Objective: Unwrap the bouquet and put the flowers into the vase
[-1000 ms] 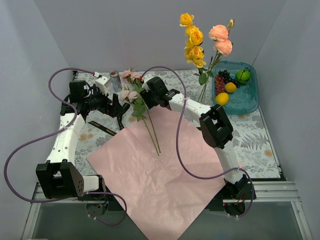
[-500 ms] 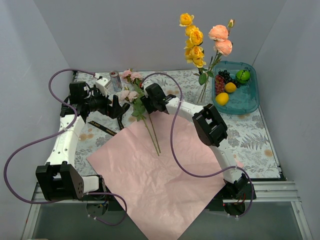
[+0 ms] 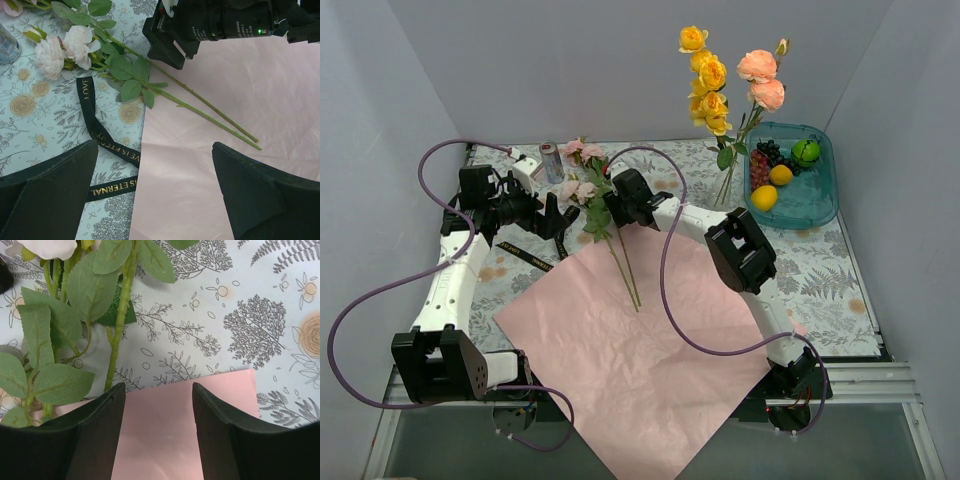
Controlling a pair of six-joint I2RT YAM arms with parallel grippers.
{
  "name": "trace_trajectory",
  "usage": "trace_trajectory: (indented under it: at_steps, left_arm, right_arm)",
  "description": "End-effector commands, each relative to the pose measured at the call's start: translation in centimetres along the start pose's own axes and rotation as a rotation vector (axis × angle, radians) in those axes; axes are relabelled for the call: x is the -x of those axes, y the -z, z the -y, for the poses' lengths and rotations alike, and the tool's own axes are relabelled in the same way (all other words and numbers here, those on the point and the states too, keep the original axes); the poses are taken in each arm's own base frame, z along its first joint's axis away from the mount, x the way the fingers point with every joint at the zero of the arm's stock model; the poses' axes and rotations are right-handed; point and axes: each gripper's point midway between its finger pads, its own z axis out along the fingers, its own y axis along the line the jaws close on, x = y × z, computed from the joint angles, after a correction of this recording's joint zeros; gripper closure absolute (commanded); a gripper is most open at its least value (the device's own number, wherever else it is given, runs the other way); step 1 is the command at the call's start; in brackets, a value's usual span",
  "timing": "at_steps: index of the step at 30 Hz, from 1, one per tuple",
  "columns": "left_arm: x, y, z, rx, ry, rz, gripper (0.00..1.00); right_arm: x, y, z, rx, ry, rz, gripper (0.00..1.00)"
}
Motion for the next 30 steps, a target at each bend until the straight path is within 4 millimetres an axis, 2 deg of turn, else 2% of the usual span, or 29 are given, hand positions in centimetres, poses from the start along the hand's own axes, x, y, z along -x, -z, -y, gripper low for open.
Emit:
trace_trajectory:
  at_steps: [1,6,10,18,27,30]
  left_arm:
    - [0.6,0.9,0.4,0.01,-0.053,0.03,0.02]
    - [0.6,0.9,0.7,-0.001,-0.052,0.031,0.02]
    - [0.5,0.9,0.5,0.006,-0.055,0.029,0.02]
    - [0.7,1.0,0.3,0.017,-0.072,0.03,0.02]
    - [0.5,0.9,0.3,0.018,-0.077,0.027,0.02]
    - [0.6,1.0,0.2,0.021,-0.081,0.027,0.02]
  right_arm:
    - [5.2,3.1,0.9,-0.041,-0.025,0.142,0.38]
    - [6.6,3.9,1.1,-0.046,0.004,0.182,0.38]
    - [7.0,4.1,-0.2,0.0,0.005,0.195,0.38]
    - [5.2,2.6,-1.3,0.032,0.002,0.151,0.41]
    - [4.7,1.4,-2.0,0.056,0.0,0.132,0.42]
    - [3.9,0.5,-2.3,0.064,-0.001,0.107,0.42]
